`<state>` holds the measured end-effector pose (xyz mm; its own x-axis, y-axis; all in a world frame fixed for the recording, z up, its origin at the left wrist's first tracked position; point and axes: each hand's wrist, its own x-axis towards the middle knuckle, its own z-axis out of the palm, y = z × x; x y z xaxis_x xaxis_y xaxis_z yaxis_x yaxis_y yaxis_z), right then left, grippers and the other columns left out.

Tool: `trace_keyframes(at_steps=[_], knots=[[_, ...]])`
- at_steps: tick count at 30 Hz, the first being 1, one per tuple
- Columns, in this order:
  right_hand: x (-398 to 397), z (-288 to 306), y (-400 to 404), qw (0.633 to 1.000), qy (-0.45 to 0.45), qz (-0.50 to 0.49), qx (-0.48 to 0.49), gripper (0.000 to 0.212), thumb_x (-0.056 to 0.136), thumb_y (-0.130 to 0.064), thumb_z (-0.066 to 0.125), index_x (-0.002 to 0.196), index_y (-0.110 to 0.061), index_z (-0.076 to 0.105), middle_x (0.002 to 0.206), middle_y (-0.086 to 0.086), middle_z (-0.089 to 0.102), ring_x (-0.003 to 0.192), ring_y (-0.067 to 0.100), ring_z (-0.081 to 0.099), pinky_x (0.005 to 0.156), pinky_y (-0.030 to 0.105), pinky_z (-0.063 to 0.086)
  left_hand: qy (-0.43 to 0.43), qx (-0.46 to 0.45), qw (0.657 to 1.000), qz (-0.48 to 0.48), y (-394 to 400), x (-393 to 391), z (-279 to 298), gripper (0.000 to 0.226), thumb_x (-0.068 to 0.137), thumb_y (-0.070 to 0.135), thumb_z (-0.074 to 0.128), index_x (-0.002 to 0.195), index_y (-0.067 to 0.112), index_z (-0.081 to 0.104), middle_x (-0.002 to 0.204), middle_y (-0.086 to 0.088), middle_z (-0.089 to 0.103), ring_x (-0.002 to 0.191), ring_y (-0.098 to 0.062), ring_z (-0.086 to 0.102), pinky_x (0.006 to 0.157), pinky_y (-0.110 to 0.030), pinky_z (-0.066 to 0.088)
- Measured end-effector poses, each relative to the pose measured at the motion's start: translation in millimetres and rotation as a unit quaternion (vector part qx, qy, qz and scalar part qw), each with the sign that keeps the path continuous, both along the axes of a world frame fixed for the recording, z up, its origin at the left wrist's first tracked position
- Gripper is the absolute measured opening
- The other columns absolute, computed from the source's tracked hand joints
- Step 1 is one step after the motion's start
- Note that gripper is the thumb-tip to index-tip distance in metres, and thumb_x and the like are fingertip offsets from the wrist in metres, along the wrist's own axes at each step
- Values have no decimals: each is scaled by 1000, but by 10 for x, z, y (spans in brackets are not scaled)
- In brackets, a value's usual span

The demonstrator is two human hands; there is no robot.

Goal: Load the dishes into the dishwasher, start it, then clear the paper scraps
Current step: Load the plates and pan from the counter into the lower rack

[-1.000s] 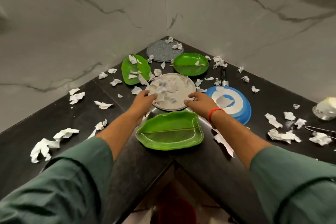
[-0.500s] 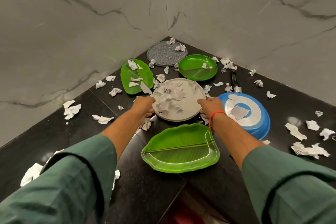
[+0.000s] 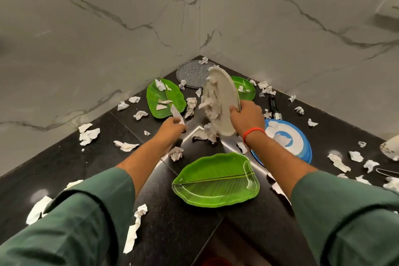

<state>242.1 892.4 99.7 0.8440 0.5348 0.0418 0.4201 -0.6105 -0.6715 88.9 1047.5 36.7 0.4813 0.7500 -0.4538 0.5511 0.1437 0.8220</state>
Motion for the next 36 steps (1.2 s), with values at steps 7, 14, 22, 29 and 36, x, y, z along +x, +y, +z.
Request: trace_keyframes(at_steps=[7,14,22,29,36], knots=[[-191,330,-206,982,-185,-22,-32,22,98,-26,54,113,-26,70,98,11,71,90,39,67,74,44,53,-20,63,998,-4,10,-166,254,53,91,17,64,142,15,49,132,-8,60,118,-29,58,91,-34,46],[-217,362,-506,960,122,-128,217,29,94,-24,64,114,-6,70,108,17,72,102,32,67,90,38,53,-91,55,994,-26,-172,-47,492,43,97,27,62,136,13,51,105,-10,62,87,-19,60,72,-31,49],[-411,316,-1506,868,321,-118,361,12,99,-17,59,111,-16,61,98,4,69,83,18,66,62,34,58,-173,3,980,-100,-850,510,699,43,103,42,49,134,11,53,128,-13,62,99,-23,61,73,-34,50],[-517,223,-2821,830,343,-210,387,18,101,-23,56,117,-19,63,111,6,71,102,28,67,80,45,60,-175,-22,961,-211,-2000,783,785,18,101,32,57,96,16,65,90,-7,66,73,-21,62,56,-27,51],[-731,-22,-4469,760,310,-372,432,30,99,-32,57,119,-11,66,109,13,71,98,30,68,65,37,58,-105,-24,917,-385,-3322,939,851,11,99,24,61,105,18,68,105,-9,71,91,-21,69,67,-30,57]])
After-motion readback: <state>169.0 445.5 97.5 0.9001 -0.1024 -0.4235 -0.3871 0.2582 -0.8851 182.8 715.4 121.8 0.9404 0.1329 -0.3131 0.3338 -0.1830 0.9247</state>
